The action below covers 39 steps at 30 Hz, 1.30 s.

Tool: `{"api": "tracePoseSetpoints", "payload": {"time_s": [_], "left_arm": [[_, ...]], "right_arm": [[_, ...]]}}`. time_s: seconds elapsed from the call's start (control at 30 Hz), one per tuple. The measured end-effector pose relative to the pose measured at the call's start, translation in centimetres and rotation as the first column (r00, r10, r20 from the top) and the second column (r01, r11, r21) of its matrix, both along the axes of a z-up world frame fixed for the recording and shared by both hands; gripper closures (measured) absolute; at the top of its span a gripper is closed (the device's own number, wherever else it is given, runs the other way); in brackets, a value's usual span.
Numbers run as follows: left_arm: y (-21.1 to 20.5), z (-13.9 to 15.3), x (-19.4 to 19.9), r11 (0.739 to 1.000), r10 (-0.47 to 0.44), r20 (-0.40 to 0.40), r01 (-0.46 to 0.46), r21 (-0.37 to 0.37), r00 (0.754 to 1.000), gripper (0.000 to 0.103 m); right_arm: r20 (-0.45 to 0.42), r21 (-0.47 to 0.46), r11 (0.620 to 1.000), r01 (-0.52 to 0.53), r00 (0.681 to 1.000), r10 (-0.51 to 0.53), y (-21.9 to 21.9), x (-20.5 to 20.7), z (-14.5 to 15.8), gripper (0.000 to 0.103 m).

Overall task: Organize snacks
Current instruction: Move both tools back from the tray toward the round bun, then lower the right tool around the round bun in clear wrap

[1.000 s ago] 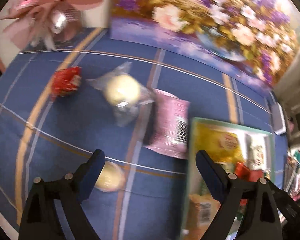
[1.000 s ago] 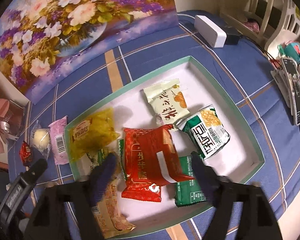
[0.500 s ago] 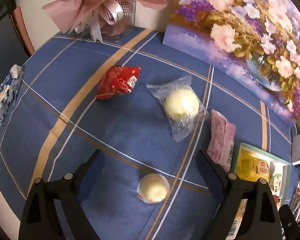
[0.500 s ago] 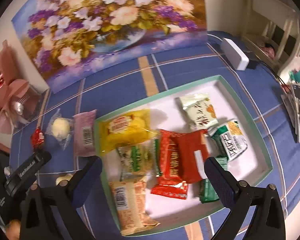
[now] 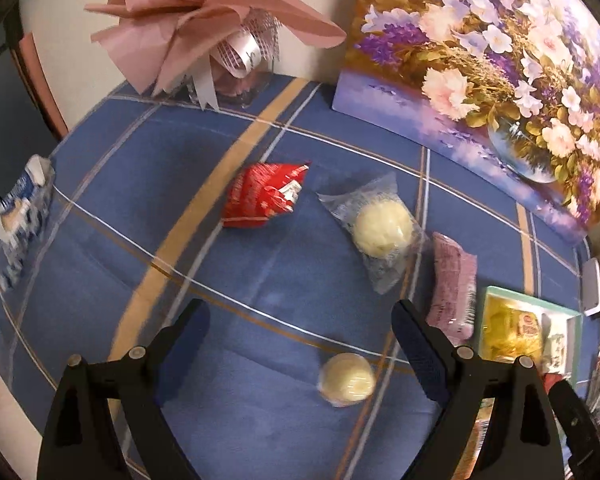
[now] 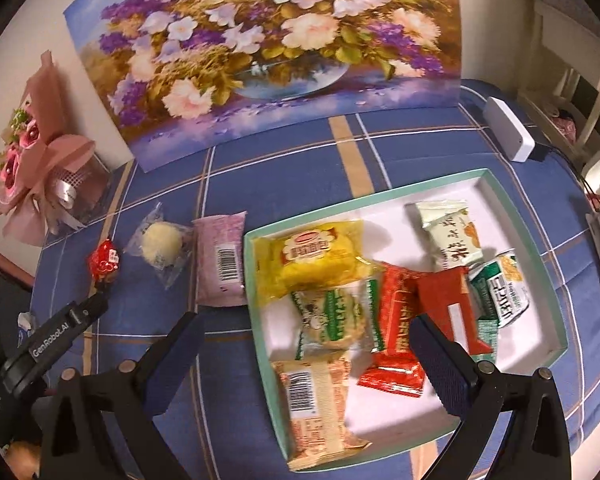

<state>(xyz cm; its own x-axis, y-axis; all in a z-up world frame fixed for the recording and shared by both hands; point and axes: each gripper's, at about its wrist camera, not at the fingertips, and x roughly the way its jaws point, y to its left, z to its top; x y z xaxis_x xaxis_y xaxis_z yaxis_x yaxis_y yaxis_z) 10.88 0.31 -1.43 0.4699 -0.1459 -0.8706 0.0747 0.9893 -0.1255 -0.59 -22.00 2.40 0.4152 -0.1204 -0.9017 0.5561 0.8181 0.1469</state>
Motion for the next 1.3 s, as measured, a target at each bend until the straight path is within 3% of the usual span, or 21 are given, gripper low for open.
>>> {"api": "tracePoseSetpoints", "payload": {"time_s": [0.27,0.57,0.8,1.3], "left_arm": [[2.4,0.7,0.3,0.998,-0.004,0.028,0.003,0.055,1.0,0.011],[5.9,1.0,0.9,0.994,0.057,0.041,-0.061,0.096,0.998,0.011],[8.1,0.8,1.0,0.991,0.095,0.037,-0.098,0.088,0.995,0.011],[8.2,-4.2,1.7,0.983,0.133,-0.092,-0.12,0.137,0.987,0.01]], "right_arm": [[-0.009,-0.013,0.999,-0.036,0.999,0.036,2.9,1.6,-0.2,0.0],[-0.004,0.0,0.995,-0.099,0.995,0.099,6.9,3.6,-0.5,0.0],[-0.006,0.014,0.99,-0.137,0.99,0.137,9.3,4.7,-1.0,0.0],[-0.071,0.064,0.975,-0.213,0.974,0.217,12.5,6.3,-4.9,0.0]]}}
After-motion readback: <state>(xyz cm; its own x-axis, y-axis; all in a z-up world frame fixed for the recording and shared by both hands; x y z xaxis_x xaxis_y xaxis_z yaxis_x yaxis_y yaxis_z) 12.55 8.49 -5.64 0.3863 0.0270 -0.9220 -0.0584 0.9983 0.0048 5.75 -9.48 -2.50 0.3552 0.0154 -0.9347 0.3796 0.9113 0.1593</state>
